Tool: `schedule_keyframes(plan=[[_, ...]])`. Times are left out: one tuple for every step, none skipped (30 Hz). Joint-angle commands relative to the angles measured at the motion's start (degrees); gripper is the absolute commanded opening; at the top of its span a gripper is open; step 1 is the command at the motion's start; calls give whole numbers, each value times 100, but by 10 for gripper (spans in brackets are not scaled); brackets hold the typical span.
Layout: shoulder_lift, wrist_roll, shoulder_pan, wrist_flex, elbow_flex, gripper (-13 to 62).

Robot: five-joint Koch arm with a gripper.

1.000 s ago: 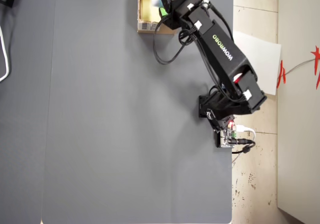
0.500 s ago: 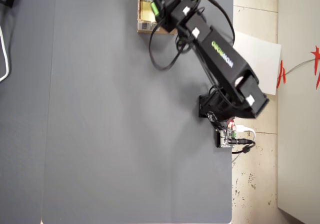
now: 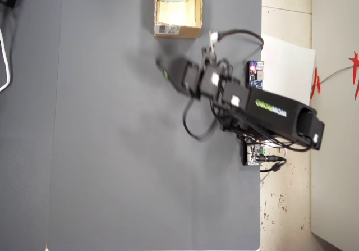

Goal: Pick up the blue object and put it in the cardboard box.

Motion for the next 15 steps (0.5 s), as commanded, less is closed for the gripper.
schedule_keyframes(plan=[[404, 220, -202, -571, 0, 337], [536, 220, -299, -571, 193, 337], [633, 220, -396, -571, 396, 337], [668, 237, -492, -571, 633, 337], [668, 255, -519, -571, 756, 337], [677, 281, -536, -571, 888, 342], [677, 299, -545, -650, 1002, 343], [677, 343, -571, -765, 1125, 343], [677, 378, -615, -879, 1248, 343], [677, 448, -642, -1002, 1362, 343], [677, 527, -686, -1116, 1485, 343], [677, 571, -756, -1257, 1600, 342], [677, 642, -809, -1371, 1714, 342], [686, 659, -879, -1450, 1828, 342], [686, 659, -984, -1512, 1942, 342]])
